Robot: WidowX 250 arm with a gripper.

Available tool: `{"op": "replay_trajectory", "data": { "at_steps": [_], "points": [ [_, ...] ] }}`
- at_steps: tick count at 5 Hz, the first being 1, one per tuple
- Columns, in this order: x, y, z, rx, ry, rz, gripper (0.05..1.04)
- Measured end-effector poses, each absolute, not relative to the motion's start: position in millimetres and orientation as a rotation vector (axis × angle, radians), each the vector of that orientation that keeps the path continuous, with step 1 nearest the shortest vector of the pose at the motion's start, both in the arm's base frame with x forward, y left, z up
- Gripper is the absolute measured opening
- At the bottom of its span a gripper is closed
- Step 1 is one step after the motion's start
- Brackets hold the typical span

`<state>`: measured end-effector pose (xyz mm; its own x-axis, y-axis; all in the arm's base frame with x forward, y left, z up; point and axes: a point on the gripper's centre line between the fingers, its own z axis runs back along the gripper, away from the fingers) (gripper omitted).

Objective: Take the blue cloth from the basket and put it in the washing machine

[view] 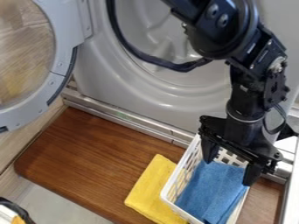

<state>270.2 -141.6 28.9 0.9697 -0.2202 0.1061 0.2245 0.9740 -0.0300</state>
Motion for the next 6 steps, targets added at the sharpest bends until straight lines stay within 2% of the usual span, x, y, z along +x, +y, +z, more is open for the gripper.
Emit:
{"op": "replay_trajectory", "data": {
  "at_steps": [4, 5, 6],
  "points": [
    [262, -140, -29, 0.011, 0.024, -0.246, 1.001],
    [264, -142, -33, 0.016, 0.029, -0.239, 0.948],
    [264, -142, -39, 0.016, 0.032, -0.234, 0.657]
  ]
}}
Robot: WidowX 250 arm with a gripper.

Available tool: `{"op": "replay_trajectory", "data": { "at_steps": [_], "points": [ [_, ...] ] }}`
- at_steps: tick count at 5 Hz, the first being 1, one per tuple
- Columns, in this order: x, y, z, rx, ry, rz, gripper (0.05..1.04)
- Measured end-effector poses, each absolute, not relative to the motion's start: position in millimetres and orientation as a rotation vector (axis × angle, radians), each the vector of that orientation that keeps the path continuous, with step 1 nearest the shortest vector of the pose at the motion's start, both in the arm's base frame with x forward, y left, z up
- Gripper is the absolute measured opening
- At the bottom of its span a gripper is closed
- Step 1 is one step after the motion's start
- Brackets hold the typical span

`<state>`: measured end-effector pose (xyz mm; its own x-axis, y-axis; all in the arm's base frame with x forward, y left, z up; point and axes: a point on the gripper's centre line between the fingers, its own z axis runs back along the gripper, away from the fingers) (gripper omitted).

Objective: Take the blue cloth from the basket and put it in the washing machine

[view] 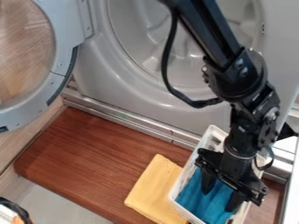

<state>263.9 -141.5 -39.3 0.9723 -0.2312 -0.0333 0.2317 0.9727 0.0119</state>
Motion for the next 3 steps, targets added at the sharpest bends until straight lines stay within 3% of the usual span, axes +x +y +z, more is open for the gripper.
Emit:
{"op": "replay_trajectory", "data": {
  "at_steps": [1, 2, 3],
  "points": [
    [264, -135, -36, 0.026, 0.031, -0.226, 0.354],
    [271, -134, -1, 0.018, -0.05, -0.239, 0.144],
    [276, -137, 38, -0.012, -0.145, -0.259, 0.061]
  ]
}}
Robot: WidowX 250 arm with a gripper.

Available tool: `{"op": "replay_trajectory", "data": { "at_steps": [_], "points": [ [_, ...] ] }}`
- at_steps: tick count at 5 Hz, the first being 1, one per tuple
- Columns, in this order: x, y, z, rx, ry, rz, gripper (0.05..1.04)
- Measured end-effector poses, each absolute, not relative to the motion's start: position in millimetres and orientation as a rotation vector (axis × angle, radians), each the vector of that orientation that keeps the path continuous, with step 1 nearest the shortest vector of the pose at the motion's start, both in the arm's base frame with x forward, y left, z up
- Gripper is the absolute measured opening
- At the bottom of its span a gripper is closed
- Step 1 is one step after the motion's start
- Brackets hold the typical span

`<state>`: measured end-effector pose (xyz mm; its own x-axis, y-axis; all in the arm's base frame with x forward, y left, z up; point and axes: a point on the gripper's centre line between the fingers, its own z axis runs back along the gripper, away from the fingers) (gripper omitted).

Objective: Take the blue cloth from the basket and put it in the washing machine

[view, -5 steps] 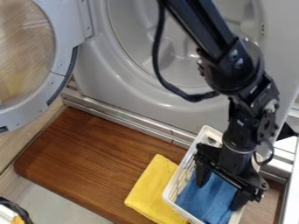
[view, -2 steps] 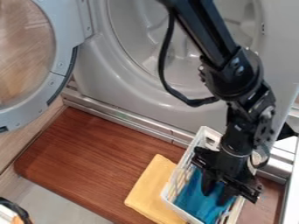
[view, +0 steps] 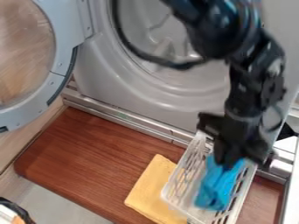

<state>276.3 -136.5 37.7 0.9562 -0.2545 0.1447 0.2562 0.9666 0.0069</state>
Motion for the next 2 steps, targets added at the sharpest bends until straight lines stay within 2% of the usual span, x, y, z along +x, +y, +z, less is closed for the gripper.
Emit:
{"op": "replay_trajectory", "data": {
  "at_steps": [1, 2],
  "points": [
    [274, -136, 84, -0.038, -0.214, -0.273, 0.054],
    [279, -110, 130, -0.035, -0.258, -0.198, 0.054]
  ]
}}
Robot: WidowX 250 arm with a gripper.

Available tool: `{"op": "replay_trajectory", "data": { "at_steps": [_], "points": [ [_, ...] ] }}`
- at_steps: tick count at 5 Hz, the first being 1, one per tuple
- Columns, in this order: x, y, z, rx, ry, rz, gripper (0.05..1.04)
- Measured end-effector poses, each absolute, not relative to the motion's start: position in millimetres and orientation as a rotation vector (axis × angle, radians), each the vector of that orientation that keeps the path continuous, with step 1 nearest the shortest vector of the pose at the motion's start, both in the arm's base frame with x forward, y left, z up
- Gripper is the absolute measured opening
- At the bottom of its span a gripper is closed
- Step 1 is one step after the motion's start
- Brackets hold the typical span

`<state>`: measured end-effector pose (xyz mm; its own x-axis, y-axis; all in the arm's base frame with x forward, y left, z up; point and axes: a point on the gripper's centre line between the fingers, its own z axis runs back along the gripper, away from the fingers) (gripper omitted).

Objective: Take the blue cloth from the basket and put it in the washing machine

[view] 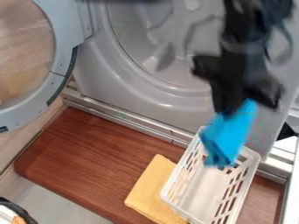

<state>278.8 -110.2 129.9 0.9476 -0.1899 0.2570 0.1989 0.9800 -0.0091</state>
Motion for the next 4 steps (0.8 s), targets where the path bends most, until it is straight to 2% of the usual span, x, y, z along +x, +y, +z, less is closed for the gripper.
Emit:
{"op": "replay_trajectory", "data": {
  "at_steps": [1, 2, 3, 4],
  "points": [
    [294, -65, 158, -0.042, -0.253, -0.099, 0.054],
    [311, -34, 169, -0.025, -0.255, -0.046, 0.054],
    [330, -19, 145, -0.037, -0.248, -0.047, 0.054],
    [331, -26, 121, -0.019, -0.28, -0.089, 0.054]
  ]
}}
